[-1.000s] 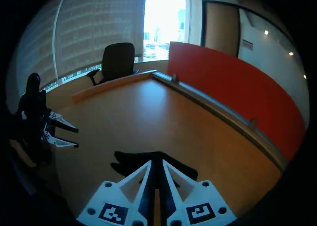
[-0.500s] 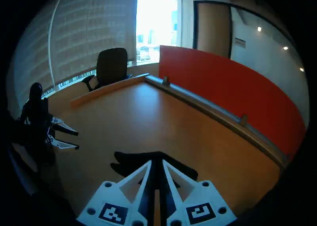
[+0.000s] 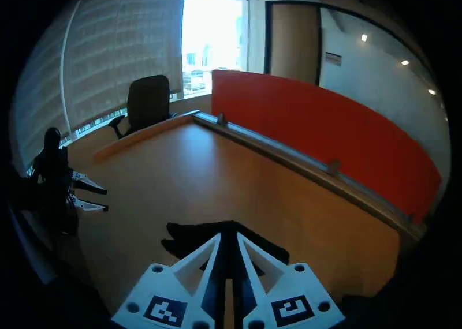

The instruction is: Fold towel

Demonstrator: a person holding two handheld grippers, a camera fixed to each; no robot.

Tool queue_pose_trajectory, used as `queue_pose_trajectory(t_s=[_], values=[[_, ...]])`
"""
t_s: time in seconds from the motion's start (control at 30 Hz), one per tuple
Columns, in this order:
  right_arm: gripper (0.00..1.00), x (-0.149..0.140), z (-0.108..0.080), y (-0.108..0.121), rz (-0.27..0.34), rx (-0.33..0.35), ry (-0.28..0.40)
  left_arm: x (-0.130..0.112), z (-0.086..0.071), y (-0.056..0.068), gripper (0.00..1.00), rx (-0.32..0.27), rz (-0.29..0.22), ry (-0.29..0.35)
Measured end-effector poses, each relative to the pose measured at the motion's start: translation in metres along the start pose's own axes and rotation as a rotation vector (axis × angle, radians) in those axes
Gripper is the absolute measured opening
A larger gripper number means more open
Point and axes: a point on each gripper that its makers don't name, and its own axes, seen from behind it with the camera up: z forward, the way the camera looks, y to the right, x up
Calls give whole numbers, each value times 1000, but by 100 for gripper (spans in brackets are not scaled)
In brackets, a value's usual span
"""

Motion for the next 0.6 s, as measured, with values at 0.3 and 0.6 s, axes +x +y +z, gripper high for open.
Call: queue_pose_trajectory(t_s=[0.3,0.6], values=[[5,-2,-18,30,11,-28,-6,0,4,-3,86,11,-3,0],[5,-6,-33,59,24,-55,-16,2,6,-4,86,17,2,-4]])
